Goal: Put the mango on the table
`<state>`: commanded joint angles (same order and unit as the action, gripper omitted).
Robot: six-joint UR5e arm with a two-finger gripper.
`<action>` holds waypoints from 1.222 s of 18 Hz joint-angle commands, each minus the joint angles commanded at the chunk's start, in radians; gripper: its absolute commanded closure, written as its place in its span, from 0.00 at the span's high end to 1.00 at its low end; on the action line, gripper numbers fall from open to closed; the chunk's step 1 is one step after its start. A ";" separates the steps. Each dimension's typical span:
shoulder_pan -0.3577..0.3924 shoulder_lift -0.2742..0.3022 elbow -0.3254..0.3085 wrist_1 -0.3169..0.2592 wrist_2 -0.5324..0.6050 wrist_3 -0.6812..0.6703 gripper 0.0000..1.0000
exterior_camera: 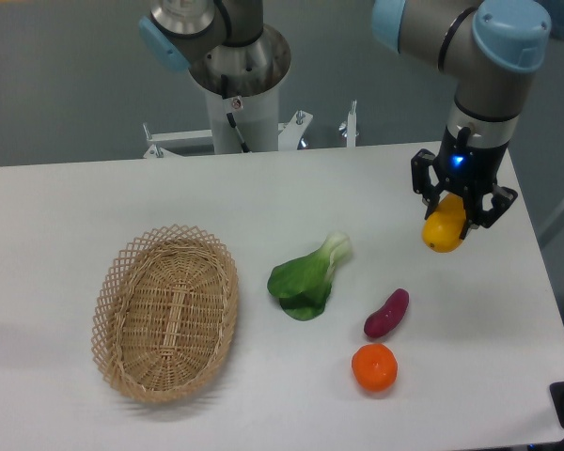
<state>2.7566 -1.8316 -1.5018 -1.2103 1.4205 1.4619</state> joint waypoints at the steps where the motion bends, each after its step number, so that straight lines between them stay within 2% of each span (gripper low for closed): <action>1: 0.000 0.000 -0.002 0.000 0.000 0.000 0.46; 9: -0.008 -0.005 -0.003 0.017 0.000 -0.055 0.46; 13: -0.018 -0.015 -0.006 0.026 -0.054 -0.135 0.45; 15: -0.052 -0.026 -0.015 0.058 -0.055 -0.225 0.45; 20: -0.191 -0.081 -0.034 0.192 -0.049 -0.506 0.45; 22: -0.242 -0.113 -0.034 0.215 -0.049 -0.596 0.45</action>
<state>2.5145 -1.9449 -1.5355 -0.9957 1.3714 0.8656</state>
